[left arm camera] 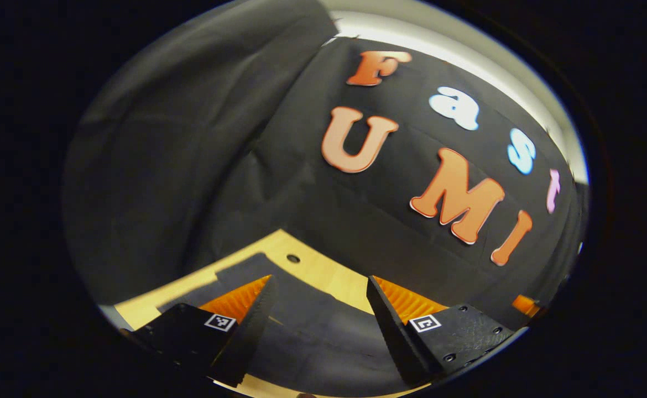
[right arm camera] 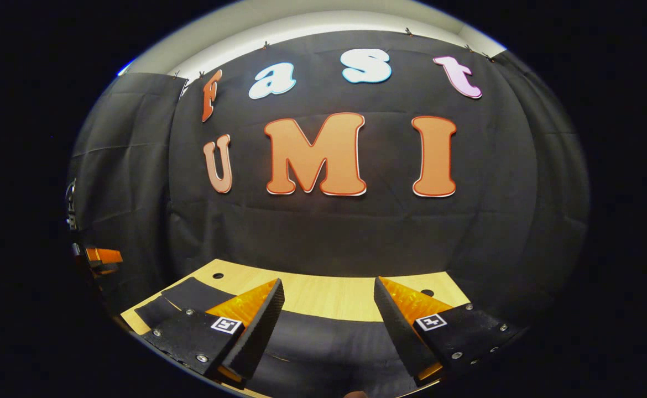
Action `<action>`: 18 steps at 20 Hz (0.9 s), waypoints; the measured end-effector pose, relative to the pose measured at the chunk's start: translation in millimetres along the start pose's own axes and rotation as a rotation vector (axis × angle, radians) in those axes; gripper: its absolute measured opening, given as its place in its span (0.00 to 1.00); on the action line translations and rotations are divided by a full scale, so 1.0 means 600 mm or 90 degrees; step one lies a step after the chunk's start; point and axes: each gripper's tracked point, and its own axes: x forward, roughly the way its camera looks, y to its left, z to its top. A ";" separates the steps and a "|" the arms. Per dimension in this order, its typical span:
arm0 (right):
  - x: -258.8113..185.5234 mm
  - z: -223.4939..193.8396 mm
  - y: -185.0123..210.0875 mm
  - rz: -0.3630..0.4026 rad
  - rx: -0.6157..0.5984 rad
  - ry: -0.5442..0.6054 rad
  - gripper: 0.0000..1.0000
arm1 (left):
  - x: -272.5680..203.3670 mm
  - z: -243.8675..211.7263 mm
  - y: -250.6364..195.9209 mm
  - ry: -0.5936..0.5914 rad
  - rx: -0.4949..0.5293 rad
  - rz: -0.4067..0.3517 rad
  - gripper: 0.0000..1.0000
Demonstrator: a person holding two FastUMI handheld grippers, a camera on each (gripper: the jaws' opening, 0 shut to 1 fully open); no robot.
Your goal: Grasp the waist and the cuffs of the jeans and fold them to make the two legs overlap; first hold the waist and fold one-third of the jeans toward the cuffs, then hold the cuffs and fold the remaining one-third in the same direction to finish folding.
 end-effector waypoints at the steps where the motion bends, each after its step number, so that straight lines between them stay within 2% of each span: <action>1: 0.003 -0.003 0.005 0.006 0.002 0.005 0.98 | 0.009 -0.024 0.027 0.021 -0.050 0.020 0.98; 5: 0.008 -0.020 0.009 0.010 0.009 0.027 0.98 | 0.019 -0.139 0.144 0.092 -0.251 0.102 0.98; 7: 0.005 -0.026 0.008 0.008 0.016 0.037 1.00 | 0.006 -0.189 0.208 0.122 -0.328 0.158 0.98; 9: 0.001 -0.032 0.004 0.003 0.020 0.048 0.98 | 0.007 -0.223 0.248 0.134 -0.372 0.199 0.98; 12: -0.003 -0.044 -0.005 -0.006 0.032 0.066 0.98 | 0.009 -0.264 0.310 0.173 -0.401 0.267 0.98; 15: -0.009 -0.041 -0.011 -0.016 0.050 0.065 0.98 | 0.003 -0.286 0.327 0.184 -0.440 0.293 0.98; 18: -0.014 -0.037 -0.022 -0.028 0.054 0.063 0.98 | 0.017 -0.284 0.337 0.188 -0.449 0.301 0.99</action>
